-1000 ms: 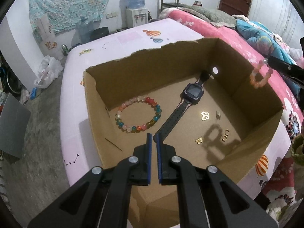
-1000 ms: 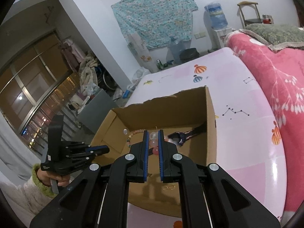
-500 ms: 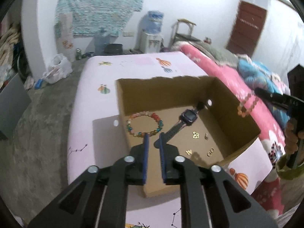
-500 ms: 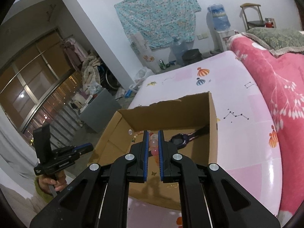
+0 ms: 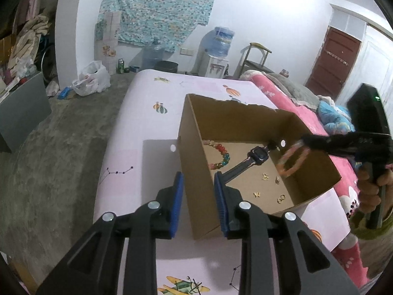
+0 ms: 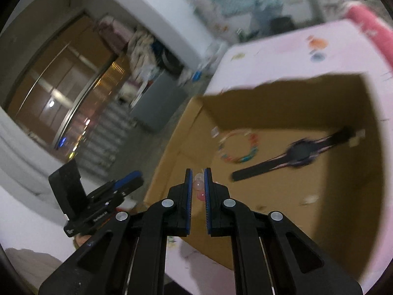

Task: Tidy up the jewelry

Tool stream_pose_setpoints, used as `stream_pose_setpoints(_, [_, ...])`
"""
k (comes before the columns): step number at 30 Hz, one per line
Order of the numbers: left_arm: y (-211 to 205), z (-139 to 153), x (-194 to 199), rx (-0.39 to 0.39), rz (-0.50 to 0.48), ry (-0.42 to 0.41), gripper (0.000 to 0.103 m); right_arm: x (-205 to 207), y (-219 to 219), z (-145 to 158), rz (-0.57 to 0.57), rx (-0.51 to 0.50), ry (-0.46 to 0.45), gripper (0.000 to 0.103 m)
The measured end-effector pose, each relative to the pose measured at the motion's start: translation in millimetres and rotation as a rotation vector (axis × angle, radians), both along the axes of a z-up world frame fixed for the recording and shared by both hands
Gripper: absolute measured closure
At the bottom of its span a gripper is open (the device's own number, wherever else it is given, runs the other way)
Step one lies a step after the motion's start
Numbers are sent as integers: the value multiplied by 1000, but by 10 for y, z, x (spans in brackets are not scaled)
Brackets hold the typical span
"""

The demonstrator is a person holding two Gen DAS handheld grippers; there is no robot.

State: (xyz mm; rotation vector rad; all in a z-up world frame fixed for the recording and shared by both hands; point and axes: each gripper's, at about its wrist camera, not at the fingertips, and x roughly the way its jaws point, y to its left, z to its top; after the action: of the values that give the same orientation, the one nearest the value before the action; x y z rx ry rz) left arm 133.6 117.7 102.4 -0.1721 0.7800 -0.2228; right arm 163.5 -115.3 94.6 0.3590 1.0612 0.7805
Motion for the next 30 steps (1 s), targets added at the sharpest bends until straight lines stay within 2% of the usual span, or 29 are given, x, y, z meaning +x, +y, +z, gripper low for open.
stream_pose_setpoints(4, [40, -38, -26, -17, 8, 8, 78, 81, 402, -240, 80, -25, 108, 90])
stream_pose_setpoints(6, [43, -53, -40, -26, 7, 11, 77, 73, 493, -351, 88, -53, 153, 82])
stream_pose_setpoints(11, [25, -114, -58, -62, -7, 23, 72, -54, 321, -263, 56, -64, 132, 77])
stream_pose_setpoints(13, [6, -139, -51, -77, -18, 27, 69, -111, 175, -138, 17, -63, 100, 72])
stream_pose_setpoints(16, [-1, -156, -23, -108, -29, 42, 60, -281, -183, 119, -91, -97, -19, 59])
stream_pose_setpoints(18, [9, -168, 6, -137, -28, 51, 48, -455, -504, 350, -234, -175, -160, 44])
stream_pose_setpoints(20, [30, -199, 55, -189, -31, 72, 41, -559, -739, 440, -344, -261, -247, 36])
stream_pose_setpoints(21, [32, -217, 80, -210, -36, 84, 38, -583, -841, 436, -389, -302, -260, 35])
stream_pose_setpoints(23, [23, -298, 178, -278, -60, 129, 35, -560, -1069, 316, -464, -344, -221, 35])
stream_pose_setpoints(26, [-17, -461, 341, -380, -78, 211, 35, -431, -1353, -35, -508, -299, -83, 35])
stream_pose_setpoints(28, [-47, -521, 389, -410, -64, 234, 32, -355, -1422, -274, -480, -215, 33, 35])
stream_pose_setpoints(30, [-90, -508, 385, -396, -51, 234, 31, -317, -1455, -477, -418, -66, 146, 34])
